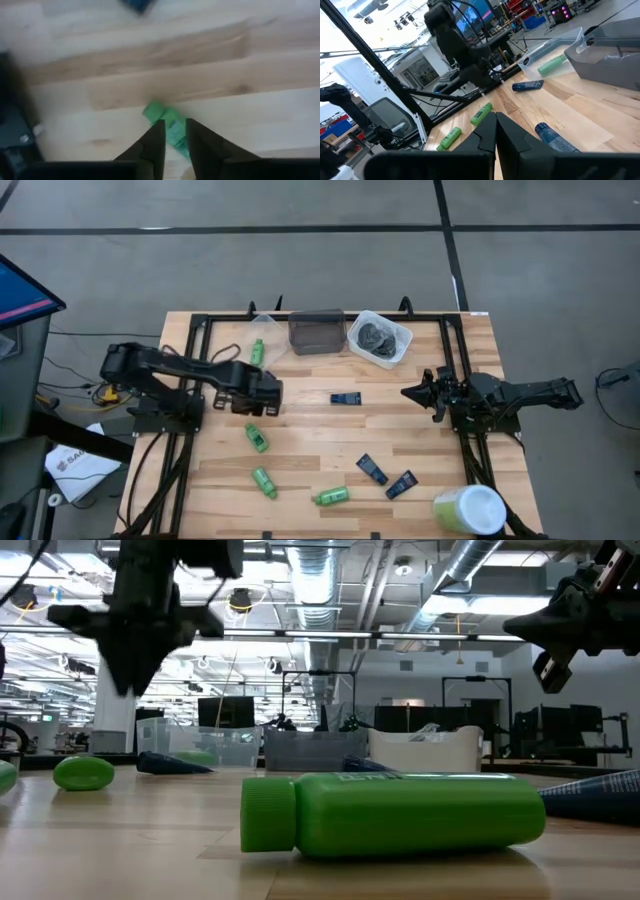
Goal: Pick & Place Travel size toiletries
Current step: Put the green shampoo into the transparent bin
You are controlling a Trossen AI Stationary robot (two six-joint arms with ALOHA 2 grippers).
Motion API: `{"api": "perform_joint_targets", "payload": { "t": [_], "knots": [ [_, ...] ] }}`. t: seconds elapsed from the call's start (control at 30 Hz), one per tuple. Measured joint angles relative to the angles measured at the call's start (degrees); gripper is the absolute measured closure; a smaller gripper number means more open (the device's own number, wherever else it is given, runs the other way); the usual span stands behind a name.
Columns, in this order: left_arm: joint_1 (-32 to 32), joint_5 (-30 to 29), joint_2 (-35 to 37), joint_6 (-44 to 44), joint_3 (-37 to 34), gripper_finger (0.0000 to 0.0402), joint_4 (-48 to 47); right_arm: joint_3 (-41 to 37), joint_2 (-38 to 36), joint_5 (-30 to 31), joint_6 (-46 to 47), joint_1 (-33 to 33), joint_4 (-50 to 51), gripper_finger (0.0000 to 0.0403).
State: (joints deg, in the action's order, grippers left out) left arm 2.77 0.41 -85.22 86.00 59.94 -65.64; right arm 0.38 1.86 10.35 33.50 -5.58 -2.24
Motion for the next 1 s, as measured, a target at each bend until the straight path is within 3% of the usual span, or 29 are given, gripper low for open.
{"api": "perform_joint_targets", "payload": {
  "t": [0.17,0.37,0.6,1.0],
  "knots": [
    [1.1,7.1,-4.5,0.2,-2.8,0.0261,-0.5,0.0,0.0,0.0,0.0,0.0,0.0,0.0403],
    [2.2,6.9,-3.9,0.6,-2.9,0.0199,-1.1,0.0,0.0,0.0,0.0,0.0,0.0,0.0403],
    [3.3,-0.4,-1.0,0.7,-2.9,0.0176,-4.4,0.0,0.0,0.0,0.0,0.0,0.0,0.0403],
    [3.7,0.0,-1.6,0.8,-5.2,0.0146,-1.1,0.0,0.0,0.0,0.0,0.0,0.0,0.0403]
  ]
}}
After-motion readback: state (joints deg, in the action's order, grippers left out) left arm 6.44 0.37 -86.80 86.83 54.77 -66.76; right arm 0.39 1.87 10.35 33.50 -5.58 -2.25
